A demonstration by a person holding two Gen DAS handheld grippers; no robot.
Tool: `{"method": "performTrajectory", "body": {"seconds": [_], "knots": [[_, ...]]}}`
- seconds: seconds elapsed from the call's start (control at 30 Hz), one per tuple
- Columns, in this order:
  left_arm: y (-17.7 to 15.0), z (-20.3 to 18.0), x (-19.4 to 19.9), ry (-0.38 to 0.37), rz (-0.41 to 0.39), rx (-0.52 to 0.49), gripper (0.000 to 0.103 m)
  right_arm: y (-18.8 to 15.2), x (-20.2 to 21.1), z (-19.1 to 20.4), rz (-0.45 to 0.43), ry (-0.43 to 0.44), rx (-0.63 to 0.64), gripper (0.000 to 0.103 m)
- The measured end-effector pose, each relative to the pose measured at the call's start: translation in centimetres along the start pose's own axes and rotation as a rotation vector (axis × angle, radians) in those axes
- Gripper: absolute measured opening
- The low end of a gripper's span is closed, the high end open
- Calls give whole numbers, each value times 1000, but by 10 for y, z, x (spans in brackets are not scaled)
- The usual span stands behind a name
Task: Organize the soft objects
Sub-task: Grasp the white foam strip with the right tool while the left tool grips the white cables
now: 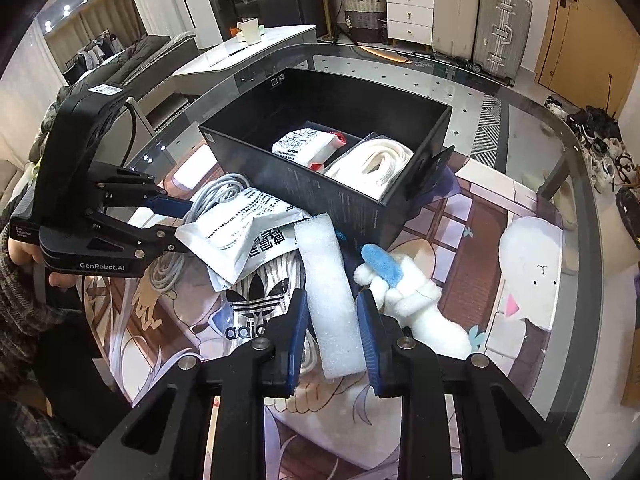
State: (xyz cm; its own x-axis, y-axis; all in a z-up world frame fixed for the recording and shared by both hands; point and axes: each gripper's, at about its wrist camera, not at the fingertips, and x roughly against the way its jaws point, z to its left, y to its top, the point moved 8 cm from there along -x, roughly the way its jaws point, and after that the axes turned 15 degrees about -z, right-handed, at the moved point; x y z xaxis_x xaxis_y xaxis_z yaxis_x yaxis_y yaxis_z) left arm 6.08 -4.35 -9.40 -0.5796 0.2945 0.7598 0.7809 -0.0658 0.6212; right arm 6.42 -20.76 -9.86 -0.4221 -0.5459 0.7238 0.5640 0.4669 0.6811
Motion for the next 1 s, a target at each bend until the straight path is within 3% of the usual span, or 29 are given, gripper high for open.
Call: {"method": "performTrajectory", "body": {"seconds": [0.4, 0.7, 1.0], "knots": [[1, -10, 3, -10, -1, -25, 26, -16, -20, 4, 80, -26, 42, 26], [13, -9, 18, -23, -51, -14, 15, 0, 5, 1, -14, 28, -15, 22], [6, -11, 9, -10, -23, -26, 15, 4, 7, 1, -15, 30, -22, 22]]}}
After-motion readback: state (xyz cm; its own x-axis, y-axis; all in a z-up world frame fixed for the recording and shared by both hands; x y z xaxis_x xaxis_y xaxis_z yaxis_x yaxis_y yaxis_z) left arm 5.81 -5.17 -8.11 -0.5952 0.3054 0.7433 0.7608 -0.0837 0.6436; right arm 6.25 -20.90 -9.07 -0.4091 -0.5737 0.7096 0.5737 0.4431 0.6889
